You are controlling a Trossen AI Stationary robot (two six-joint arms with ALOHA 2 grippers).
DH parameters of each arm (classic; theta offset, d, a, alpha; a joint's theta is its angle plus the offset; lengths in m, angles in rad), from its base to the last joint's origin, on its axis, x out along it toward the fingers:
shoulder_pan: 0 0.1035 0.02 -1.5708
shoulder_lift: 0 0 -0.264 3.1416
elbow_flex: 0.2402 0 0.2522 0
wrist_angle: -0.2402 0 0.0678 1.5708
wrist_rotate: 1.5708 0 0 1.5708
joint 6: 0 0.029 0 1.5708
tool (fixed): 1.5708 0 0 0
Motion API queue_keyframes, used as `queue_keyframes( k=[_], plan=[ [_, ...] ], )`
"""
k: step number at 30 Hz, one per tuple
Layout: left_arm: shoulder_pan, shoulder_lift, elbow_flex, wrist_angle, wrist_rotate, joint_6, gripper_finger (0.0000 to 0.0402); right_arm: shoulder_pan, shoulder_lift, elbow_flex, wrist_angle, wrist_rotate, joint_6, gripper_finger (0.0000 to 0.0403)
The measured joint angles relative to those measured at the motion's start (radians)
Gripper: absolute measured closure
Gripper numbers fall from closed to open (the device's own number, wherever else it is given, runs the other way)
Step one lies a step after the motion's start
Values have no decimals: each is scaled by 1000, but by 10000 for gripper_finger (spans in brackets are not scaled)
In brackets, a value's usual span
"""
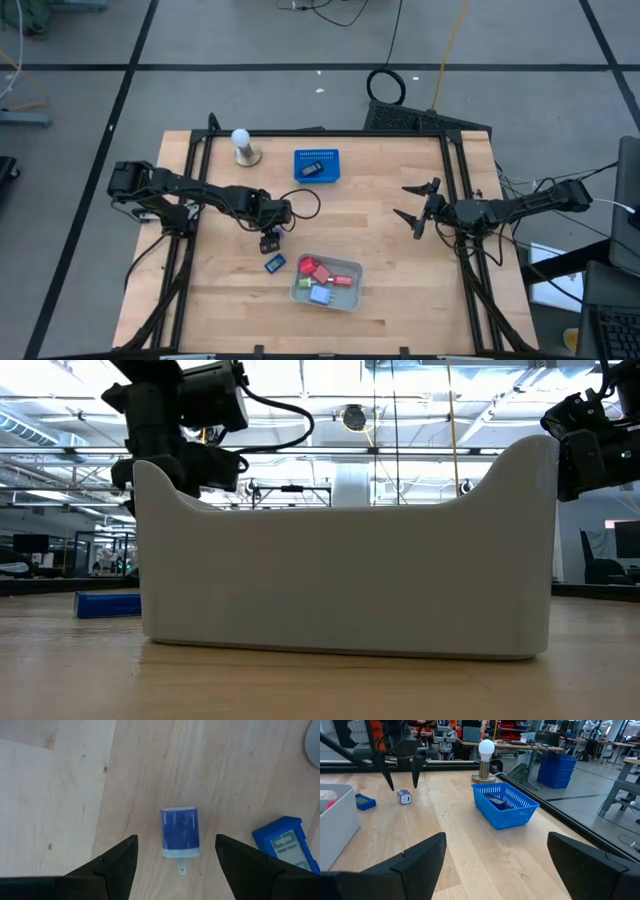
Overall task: Pick & Place Office items
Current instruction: Put the violet charger adapter into the gray bin
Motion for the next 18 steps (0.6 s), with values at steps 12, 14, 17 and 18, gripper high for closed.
queue_keyframes(
  k=[12,14,17,18],
  plan=[
    [10,0,-4,3,1,31,133,0,0,0,0,0,0,64],
    [10,0,-4,3,1,34,133,0,0,0,0,0,0,64],
    [10,0,-4,3,0,34,133,0,0,0,0,0,0,64],
    [10,0,-4,3,0,34,133,0,0,0,0,0,0,64]
  ],
)
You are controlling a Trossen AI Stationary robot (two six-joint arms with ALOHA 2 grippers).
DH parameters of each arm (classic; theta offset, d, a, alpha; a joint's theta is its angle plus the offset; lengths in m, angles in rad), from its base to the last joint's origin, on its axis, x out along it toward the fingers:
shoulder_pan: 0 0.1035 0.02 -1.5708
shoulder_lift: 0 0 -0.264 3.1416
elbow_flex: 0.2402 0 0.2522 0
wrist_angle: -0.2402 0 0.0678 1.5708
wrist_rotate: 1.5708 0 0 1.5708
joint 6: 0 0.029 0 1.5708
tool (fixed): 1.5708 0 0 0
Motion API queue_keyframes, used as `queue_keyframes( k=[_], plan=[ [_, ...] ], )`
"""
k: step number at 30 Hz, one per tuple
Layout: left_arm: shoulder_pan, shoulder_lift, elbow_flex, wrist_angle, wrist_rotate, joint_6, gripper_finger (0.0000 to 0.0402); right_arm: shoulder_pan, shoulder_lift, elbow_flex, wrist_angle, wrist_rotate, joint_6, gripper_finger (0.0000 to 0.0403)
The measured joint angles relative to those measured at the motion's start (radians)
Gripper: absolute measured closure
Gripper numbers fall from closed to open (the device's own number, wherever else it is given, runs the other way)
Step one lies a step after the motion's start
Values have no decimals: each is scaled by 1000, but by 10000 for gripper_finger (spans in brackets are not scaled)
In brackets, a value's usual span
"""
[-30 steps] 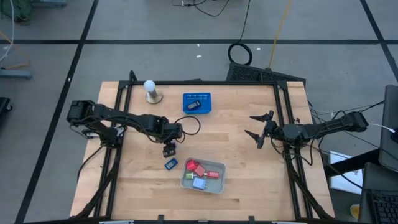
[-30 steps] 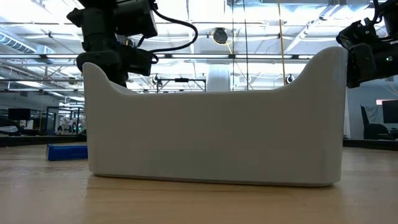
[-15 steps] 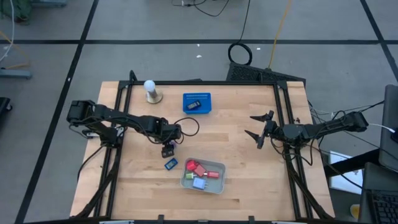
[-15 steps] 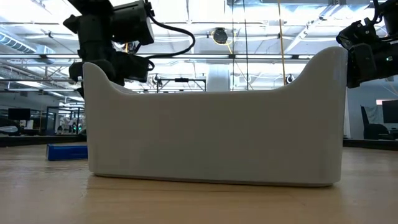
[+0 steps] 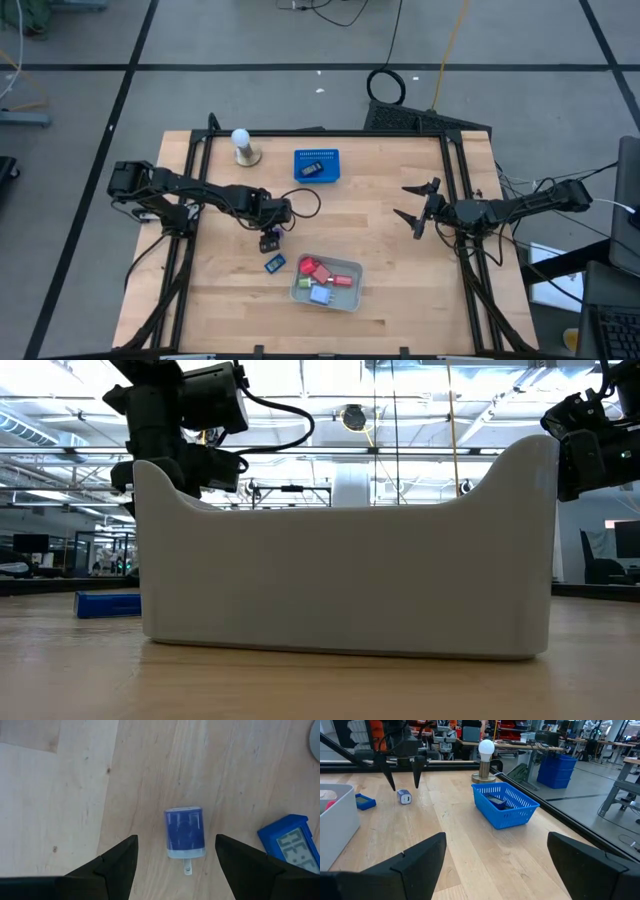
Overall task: Pick & Place Office items
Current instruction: Put the violet charger adapter into the gray bin
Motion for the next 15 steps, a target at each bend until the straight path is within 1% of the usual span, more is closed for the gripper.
queue_keyframes(
  k=[7,15],
  plan=[
    [0,21,0,6,0,1,133,0,0,0,0,0,0,64],
    [0,76,0,69,1,3,133,0,0,0,0,0,0,64]
  ],
)
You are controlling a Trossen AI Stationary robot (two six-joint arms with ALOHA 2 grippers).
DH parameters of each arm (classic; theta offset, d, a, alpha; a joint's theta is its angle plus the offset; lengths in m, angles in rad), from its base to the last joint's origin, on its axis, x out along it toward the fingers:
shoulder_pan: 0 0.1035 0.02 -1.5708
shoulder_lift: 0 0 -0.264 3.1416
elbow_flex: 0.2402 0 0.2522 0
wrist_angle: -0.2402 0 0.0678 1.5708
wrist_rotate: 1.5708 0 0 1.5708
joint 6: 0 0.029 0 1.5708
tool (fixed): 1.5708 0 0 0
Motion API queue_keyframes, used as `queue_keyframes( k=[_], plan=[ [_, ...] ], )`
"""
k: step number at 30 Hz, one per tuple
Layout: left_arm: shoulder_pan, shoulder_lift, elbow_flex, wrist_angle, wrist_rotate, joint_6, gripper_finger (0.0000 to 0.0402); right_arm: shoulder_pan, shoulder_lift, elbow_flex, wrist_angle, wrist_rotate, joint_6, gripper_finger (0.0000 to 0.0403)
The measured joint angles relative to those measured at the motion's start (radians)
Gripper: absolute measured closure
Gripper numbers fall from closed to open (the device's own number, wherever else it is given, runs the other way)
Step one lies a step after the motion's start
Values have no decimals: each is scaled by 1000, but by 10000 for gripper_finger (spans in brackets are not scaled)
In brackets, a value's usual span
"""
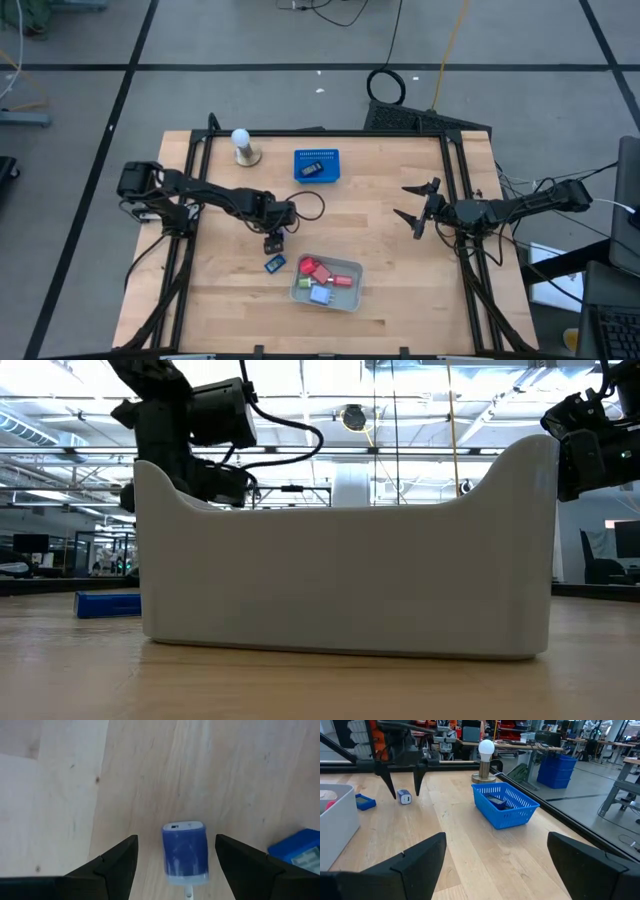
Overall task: Pick & Place Office items
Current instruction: Put the violet charger adapter into the gray bin
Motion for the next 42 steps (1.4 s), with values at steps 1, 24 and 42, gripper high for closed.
queue_keyframes(
  k=[1,24,42],
  plan=[
    [0,5,0,4,1,0,133,0,0,0,0,0,0,64],
    [-3,52,0,17,24,-3,136,0,0,0,-1,0,0,64],
    [-3,53,0,2,26,19,268,0,0,0,0,0,0,64]
  ],
)
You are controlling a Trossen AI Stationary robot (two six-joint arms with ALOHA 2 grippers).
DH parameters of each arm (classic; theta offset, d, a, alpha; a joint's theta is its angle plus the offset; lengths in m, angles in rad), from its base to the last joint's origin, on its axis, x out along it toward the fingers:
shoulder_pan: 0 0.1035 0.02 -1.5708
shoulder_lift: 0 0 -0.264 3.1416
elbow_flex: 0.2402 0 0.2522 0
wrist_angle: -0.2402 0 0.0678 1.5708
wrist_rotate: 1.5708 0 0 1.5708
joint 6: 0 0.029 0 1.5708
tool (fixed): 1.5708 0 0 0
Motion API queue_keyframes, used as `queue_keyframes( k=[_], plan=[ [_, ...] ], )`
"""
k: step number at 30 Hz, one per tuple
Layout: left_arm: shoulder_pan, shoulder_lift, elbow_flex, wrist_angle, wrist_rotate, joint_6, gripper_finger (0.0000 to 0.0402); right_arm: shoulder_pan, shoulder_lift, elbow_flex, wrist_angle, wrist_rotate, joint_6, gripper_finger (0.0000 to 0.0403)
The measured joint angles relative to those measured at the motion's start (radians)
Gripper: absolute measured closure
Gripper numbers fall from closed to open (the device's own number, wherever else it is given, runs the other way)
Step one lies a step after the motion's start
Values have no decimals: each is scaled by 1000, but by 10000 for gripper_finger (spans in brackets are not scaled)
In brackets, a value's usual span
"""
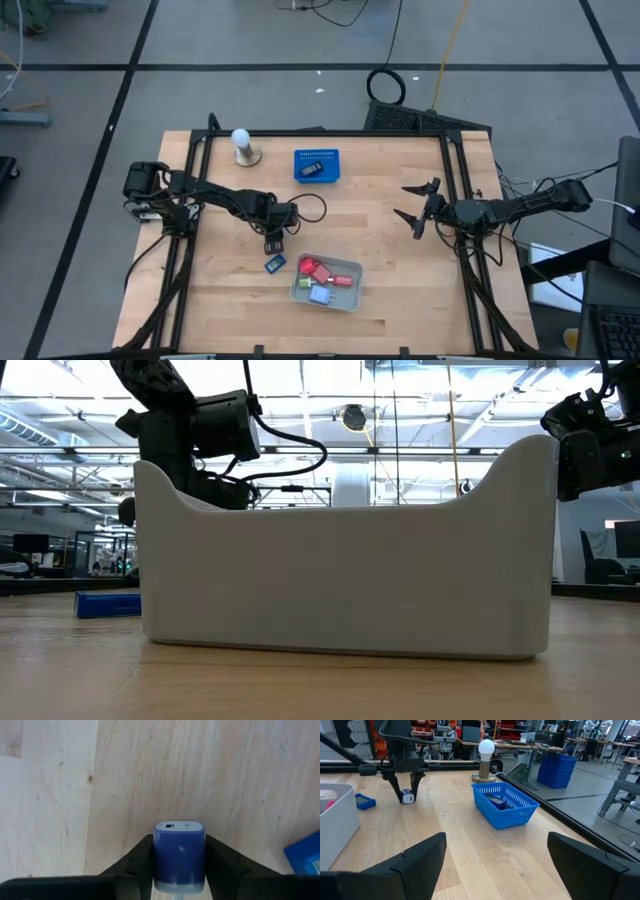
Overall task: Pick & Place Office items
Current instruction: Put the violet charger adapter into the gray bin
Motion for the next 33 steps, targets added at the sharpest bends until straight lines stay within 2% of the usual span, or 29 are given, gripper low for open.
queue_keyframes(
  k=[14,33],
  plan=[
    [-6,-13,0,-2,15,-31,268,0,0,0,0,0,0,64],
    [-15,-157,-1,-20,2,-134,268,0,0,0,0,0,0,64]
  ],
)
